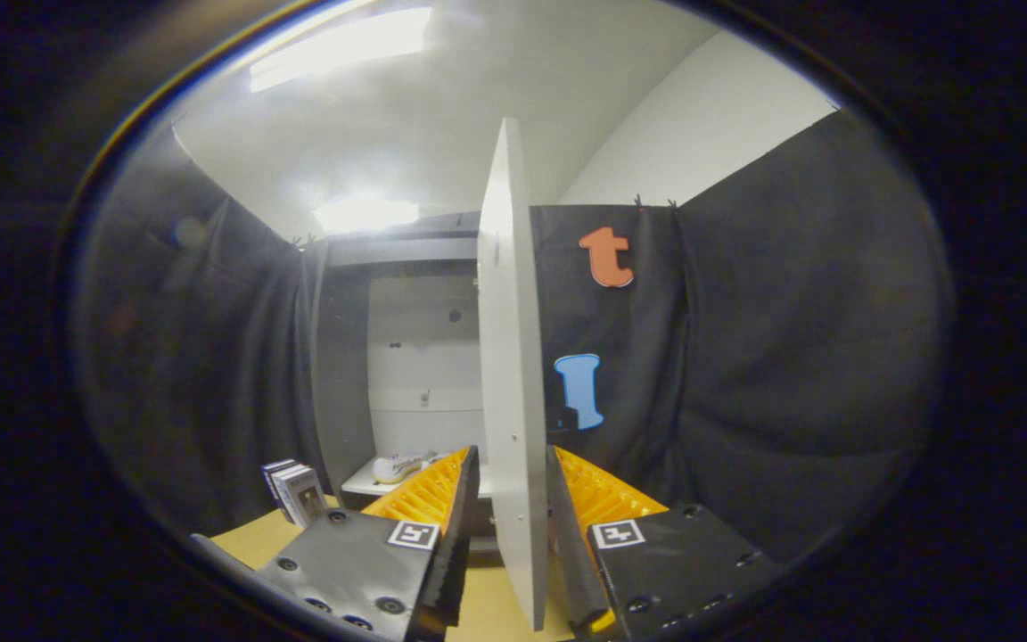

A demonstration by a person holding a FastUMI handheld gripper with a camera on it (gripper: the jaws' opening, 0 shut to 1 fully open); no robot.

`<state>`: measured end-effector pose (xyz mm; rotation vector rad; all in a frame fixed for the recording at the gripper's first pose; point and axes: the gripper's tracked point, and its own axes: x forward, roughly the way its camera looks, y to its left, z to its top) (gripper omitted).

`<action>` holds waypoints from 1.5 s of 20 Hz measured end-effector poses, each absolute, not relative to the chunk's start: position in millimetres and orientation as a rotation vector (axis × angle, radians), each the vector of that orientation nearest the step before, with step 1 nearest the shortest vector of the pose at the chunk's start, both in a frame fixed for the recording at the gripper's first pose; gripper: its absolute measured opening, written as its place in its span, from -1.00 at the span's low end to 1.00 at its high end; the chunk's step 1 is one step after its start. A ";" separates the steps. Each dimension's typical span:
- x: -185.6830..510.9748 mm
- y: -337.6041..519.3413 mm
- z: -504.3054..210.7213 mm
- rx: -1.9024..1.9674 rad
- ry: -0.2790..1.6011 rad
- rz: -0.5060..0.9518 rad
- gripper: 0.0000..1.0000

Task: Open the shoe cabinet door, grab the shoes and put them into the shoe cabinet, then close the shoe cabinet door.

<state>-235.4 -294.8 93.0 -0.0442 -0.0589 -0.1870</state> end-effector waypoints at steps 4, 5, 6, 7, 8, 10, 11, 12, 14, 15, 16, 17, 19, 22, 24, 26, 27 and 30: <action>-231.7 -333.8 92.3 -0.027 -0.059 -0.251 -0.05; -228.4 -340.1 89.7 -0.024 -0.054 -0.258 -0.05; -224.1 -346.2 86.0 -0.020 -0.046 -0.261 -0.05; -219.1 -350.3 82.2 -0.016 -0.032 -0.258 -0.05; -213.0 -356.1 78.1 -0.012 -0.014 -0.252 -0.04; -201.7 -358.7 64.8 -0.012 0.029 -0.238 -0.04; -197.1 -359.5 58.7 -0.014 0.048 -0.234 -0.04; -192.4 -359.4 56.9 -0.010 0.060 -0.227 -0.04; -184.5 -354.8 52.6 0.007 0.070 -0.203 -0.04; -181.3 -350.5 50.4 0.011 0.075 -0.188 -0.04; -180.5 -350.5 45.6 0.007 0.083 -0.186 -0.04; -179.9 -350.7 44.8 0.008 0.083 -0.183 -0.04; -179.8 -348.6 48.1 0.021 0.077 -0.170 -0.05; -178.3 -342.3 44.8 0.056 0.073 -0.141 -0.04; -178.0 -329.6 42.2 0.069 0.073 -0.106 -0.05; -178.8 -312.9 42.0 0.068 0.072 -0.066 -0.04; -178.3 -303.4 41.6 0.067 0.071 -0.046 -0.04; -173.6 -268.9 35.6 0.078 0.073 0.023 -0.05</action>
